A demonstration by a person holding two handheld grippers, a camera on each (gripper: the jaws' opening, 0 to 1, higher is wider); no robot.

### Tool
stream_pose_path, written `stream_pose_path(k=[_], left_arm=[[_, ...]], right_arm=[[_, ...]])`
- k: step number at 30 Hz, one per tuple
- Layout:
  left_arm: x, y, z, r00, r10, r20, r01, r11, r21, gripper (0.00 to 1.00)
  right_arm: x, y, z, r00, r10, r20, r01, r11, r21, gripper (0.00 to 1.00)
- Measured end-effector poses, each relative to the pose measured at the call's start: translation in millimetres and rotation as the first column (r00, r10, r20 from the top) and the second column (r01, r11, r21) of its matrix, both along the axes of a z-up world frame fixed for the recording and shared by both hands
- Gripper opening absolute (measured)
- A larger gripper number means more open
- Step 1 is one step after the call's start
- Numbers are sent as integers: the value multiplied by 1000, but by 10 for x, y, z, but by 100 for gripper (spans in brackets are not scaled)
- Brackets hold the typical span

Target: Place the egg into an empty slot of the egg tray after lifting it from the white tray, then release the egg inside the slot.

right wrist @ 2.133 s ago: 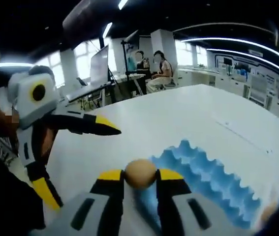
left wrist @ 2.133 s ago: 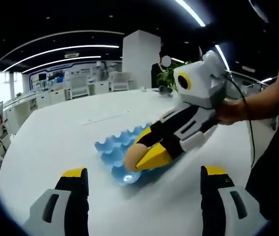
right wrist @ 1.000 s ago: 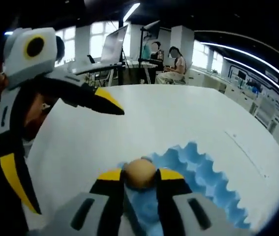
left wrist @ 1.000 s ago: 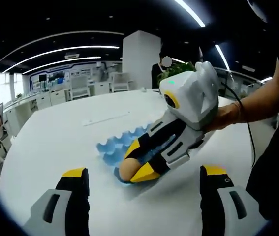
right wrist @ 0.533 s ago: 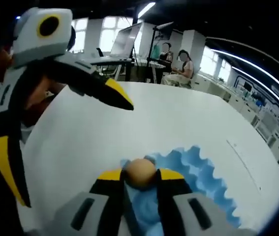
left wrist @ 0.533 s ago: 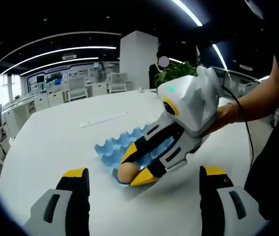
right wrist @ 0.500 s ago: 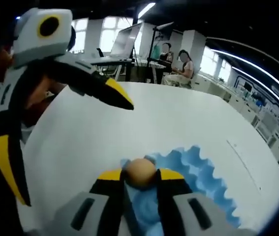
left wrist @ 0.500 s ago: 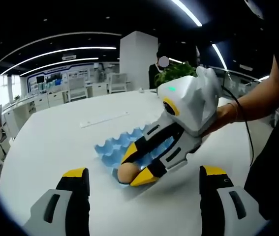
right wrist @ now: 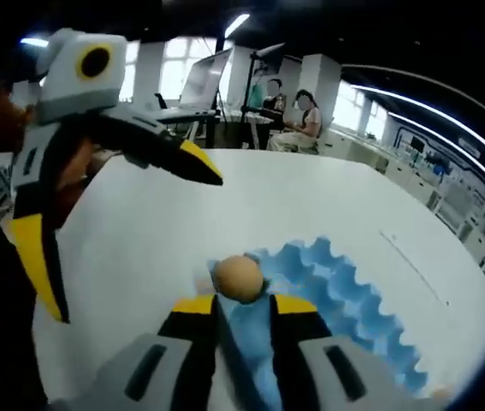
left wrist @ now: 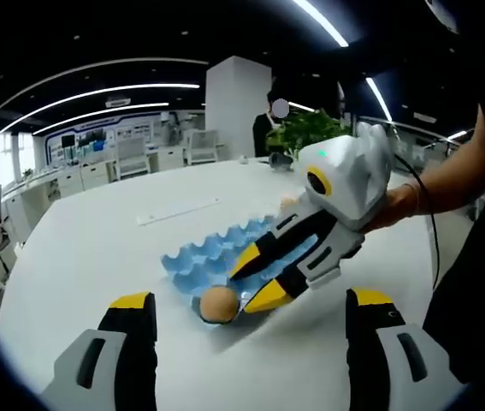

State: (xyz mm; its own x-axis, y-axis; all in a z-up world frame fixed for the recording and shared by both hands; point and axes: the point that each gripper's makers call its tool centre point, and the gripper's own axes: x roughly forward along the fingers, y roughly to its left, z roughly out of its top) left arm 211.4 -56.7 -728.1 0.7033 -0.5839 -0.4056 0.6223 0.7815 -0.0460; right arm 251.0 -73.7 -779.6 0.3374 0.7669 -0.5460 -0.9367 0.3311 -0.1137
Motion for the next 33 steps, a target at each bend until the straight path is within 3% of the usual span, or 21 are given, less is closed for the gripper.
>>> stream_pose_path(k=[13, 19, 25, 28, 30, 33], left_arm=[[23, 13, 7, 1000, 15, 5, -15, 1000, -5, 93], [9, -11, -18, 1000, 7, -3, -7, 1000, -4, 92], [21, -1, -25, 1000, 12, -8, -12, 1000, 11, 92], [41, 12, 11, 999, 36, -30, -36, 999, -24, 93], [71, 28, 72, 999, 46, 1, -46, 998, -37, 95], [73, 59, 61, 999, 48, -19, -48, 999, -10, 90]], right_arm=[[-97, -478, 135, 988, -155, -14, 155, 985, 78, 25], [-105, -885, 136, 964, -264, -26, 266, 961, 78, 25], [-37, -1243, 210, 914, -399, -77, 406, 903, 138, 25], [-30, -1322, 235, 906, -417, -74, 424, 895, 138, 25], [-33, -1344, 256, 903, -424, -67, 430, 892, 139, 25], [-32, -1355, 267, 900, -431, -63, 436, 889, 140, 24]])
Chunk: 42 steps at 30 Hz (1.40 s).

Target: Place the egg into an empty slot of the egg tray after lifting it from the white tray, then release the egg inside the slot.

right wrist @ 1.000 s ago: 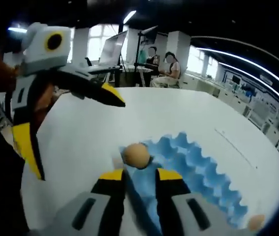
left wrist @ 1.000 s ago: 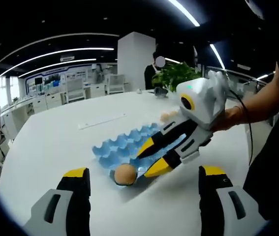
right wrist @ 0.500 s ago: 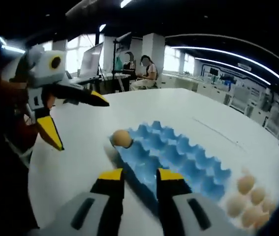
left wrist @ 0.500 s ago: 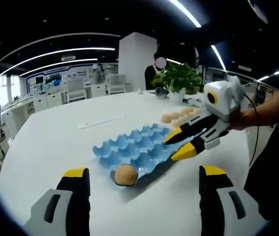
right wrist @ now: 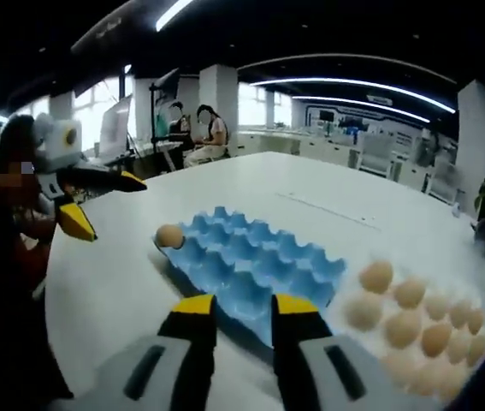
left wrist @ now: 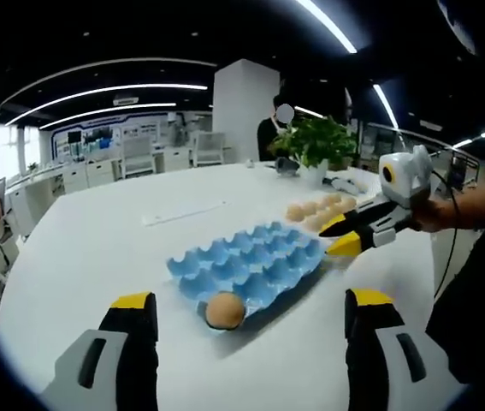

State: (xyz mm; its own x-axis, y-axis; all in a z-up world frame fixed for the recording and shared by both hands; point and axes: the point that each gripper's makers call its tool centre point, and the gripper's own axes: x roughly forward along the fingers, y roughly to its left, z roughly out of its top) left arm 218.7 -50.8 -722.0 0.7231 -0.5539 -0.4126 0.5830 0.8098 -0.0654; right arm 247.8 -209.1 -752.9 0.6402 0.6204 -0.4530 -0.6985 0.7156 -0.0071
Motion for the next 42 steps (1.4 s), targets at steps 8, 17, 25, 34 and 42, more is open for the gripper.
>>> stream_pose_path(k=[8, 17, 25, 34, 42], left_arm=[[25, 18, 85, 999, 35, -12, -35, 998, -52, 99], [20, -23, 134, 999, 43, -16, -43, 997, -60, 99], [100, 4, 377, 985, 1, 171, -3, 1000, 9, 96], [156, 42, 313, 993, 63, 99, -57, 996, -63, 100], [111, 27, 169, 998, 66, 18, -64, 994, -94, 100]], right_arm=[[4, -20, 52, 1000, -3, 25, 3, 1000, -12, 24], [69, -307, 192, 993, -90, 76, 92, 996, -18, 24], [129, -807, 243, 967, -237, 92, 240, 971, -19, 24], [162, -1139, 232, 932, -348, 99, 353, 935, -36, 24], [170, -1358, 45, 901, -433, 21, 434, 899, -57, 26]])
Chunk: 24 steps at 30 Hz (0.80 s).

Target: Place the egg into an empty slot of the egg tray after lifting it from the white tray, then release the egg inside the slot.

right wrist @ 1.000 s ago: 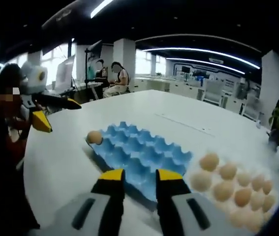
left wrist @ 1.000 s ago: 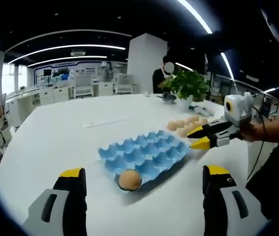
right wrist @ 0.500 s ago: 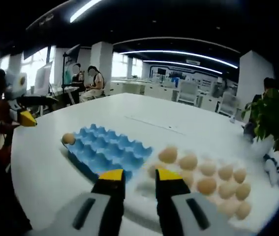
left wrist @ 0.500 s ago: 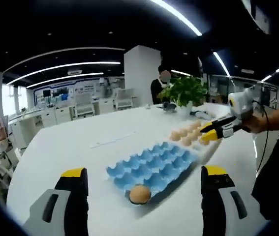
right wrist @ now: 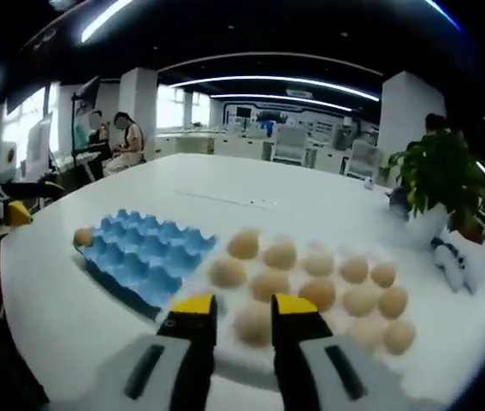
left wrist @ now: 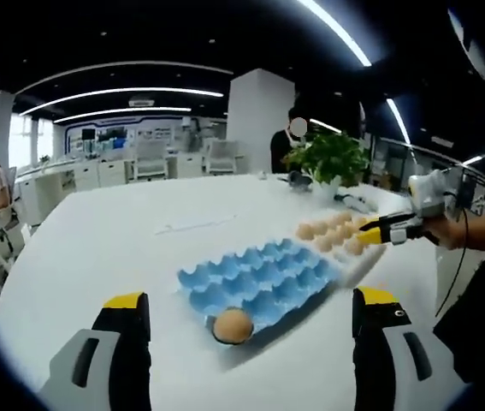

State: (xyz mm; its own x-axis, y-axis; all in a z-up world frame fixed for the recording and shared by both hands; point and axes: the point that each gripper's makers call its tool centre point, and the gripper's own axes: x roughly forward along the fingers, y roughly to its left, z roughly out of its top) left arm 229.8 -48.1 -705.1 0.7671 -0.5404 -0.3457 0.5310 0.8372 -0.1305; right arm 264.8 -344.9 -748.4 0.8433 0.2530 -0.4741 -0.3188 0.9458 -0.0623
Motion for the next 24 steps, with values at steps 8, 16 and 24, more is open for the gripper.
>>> stream_pose_path(k=[8, 16, 24], left_arm=[[3, 36, -18, 1000, 2, -12, -2, 1000, 8, 99], [28, 60, 14, 1000, 9, -1, -9, 1000, 7, 99], [38, 109, 29, 999, 39, -15, -40, 999, -19, 97]], right_arm=[[60, -41, -153, 999, -13, -32, 12, 999, -30, 27], [78, -70, -313, 997, -3, -82, -3, 997, -73, 28], [85, -92, -360, 994, -24, -104, 21, 999, -27, 27]])
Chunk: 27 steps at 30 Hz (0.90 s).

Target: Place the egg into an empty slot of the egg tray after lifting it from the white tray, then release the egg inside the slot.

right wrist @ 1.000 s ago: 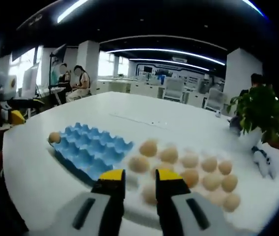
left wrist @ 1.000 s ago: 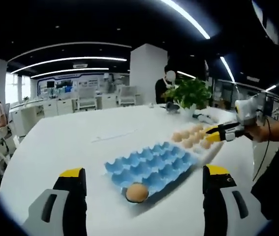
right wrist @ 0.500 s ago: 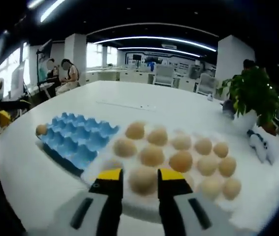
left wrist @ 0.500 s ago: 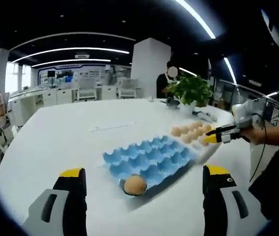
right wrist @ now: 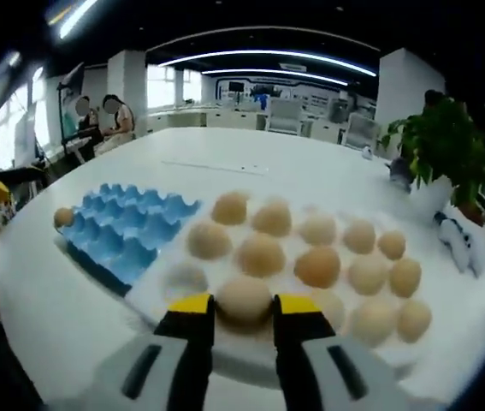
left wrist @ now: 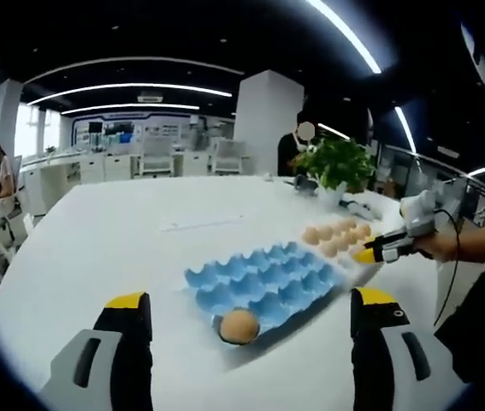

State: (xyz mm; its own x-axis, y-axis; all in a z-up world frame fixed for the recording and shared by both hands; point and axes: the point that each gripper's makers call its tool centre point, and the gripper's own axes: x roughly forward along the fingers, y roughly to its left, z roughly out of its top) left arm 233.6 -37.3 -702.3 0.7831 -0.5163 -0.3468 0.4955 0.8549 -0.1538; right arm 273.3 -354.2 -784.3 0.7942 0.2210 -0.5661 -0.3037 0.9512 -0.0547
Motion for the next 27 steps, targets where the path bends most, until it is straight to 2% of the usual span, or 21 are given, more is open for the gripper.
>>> stream_pose_path(k=[27], left_arm=[[-8, -33, -10, 1000, -14, -8, 14, 1000, -1, 93]], right_arm=[[3, 9, 3, 1000, 19, 5, -19, 1000, -16, 27]])
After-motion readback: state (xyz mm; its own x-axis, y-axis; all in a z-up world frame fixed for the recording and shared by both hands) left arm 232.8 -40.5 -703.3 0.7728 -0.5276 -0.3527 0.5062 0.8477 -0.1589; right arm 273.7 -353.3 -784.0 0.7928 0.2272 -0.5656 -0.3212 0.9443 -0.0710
